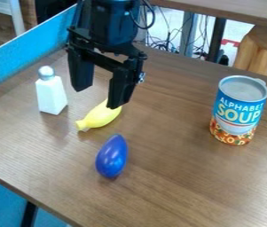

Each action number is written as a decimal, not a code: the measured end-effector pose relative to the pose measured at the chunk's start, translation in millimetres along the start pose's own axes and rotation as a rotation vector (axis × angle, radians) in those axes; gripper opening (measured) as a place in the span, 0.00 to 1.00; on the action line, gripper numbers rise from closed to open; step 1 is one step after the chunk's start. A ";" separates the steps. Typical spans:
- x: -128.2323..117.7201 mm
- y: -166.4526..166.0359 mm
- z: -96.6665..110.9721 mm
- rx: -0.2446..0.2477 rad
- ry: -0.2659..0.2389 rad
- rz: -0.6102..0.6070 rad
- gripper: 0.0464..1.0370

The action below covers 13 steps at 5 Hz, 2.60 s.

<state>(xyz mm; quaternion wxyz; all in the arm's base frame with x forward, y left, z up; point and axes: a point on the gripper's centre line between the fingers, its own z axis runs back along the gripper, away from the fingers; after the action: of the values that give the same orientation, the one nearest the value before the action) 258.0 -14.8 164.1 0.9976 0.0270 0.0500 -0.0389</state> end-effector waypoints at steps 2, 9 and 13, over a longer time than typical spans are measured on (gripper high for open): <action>2.7 -5.6 -14.8 -0.028 -0.003 0.064 0.97; 13.0 -15.9 -83.8 -0.146 -0.051 0.283 0.97; -2.3 -24.3 -96.6 0.014 0.136 0.206 0.79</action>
<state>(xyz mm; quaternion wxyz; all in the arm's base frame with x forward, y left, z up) 244.3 -33.2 67.2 0.9904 0.0415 0.1145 0.0654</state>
